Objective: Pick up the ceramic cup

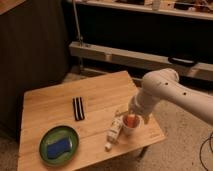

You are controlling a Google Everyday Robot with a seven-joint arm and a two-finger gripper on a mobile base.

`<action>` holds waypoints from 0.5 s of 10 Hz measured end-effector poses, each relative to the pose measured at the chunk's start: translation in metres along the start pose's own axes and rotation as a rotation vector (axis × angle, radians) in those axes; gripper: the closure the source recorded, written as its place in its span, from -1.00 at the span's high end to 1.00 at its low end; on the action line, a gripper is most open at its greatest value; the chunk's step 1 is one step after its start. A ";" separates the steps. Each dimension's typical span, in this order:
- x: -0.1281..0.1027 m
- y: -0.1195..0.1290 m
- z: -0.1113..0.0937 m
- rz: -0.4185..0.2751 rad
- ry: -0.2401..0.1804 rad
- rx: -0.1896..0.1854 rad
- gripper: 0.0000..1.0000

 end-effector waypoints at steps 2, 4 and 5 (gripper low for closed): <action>-0.008 0.041 -0.012 0.047 0.028 -0.023 0.60; -0.011 0.055 -0.012 0.052 0.028 -0.029 0.60; -0.011 0.054 -0.010 0.048 0.026 -0.027 0.60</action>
